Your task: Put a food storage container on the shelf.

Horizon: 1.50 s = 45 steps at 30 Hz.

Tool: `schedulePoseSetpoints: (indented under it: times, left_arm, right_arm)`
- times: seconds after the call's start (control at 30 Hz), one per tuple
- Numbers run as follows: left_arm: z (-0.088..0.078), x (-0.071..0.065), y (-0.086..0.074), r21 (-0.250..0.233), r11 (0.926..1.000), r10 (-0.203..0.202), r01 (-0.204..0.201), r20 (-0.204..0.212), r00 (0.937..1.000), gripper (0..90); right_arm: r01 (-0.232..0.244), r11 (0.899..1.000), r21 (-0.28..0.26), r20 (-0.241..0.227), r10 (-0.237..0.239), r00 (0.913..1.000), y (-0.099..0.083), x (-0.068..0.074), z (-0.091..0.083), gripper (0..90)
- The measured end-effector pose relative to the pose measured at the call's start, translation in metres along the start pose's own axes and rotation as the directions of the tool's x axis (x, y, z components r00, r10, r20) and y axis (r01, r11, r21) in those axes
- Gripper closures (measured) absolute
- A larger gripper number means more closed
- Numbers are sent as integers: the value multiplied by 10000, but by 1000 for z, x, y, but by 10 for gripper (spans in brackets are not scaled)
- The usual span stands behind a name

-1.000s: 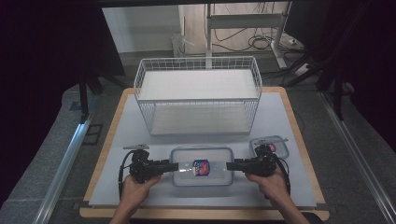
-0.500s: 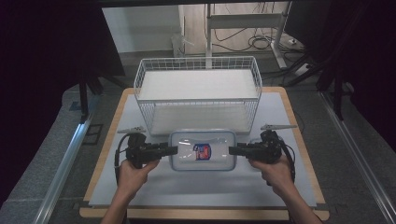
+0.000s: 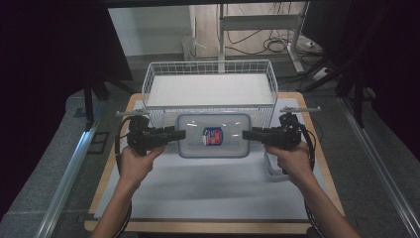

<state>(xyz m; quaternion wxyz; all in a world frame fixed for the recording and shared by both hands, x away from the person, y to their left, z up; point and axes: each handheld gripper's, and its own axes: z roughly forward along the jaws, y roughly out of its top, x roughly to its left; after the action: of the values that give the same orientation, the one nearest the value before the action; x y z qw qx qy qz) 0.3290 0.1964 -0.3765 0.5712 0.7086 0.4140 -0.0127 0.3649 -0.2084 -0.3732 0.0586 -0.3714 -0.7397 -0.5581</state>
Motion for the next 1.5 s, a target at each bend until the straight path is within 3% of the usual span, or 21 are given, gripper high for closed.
schedulePoseSetpoints:
  times: [0.27,0.53,0.73,0.77,0.97,1.17,1.5]
  left_arm:
    - [-7,3,34,-369,9993,89,-90,-32,10000,514]
    - [-10,6,61,-491,9987,97,-106,-186,9998,514]
    - [-5,16,79,-565,9983,-160,147,-236,9996,513]
    - [-2,20,84,-656,9973,-353,339,-208,9992,512]
    - [7,34,96,-725,9946,-760,742,-226,9969,502]
    - [12,43,102,-714,9934,-918,893,-328,9952,489]
    - [16,48,108,-742,9915,-1099,1066,-424,9930,486]
  right_arm:
    - [218,9993,-309,-11,-219,9998,33,3,3,555]
    - [144,9984,-550,-86,-149,9999,61,1,7,553]
    - [-85,9974,-719,-15,85,10000,80,-8,12,550]
    - [-119,9971,-751,37,122,9999,86,-11,14,550]
    - [-304,9966,-761,259,324,9991,101,-17,19,550]
    - [-503,9954,-815,365,534,9979,112,-24,26,550]
    - [-895,9928,-797,279,920,9954,118,-33,29,548]
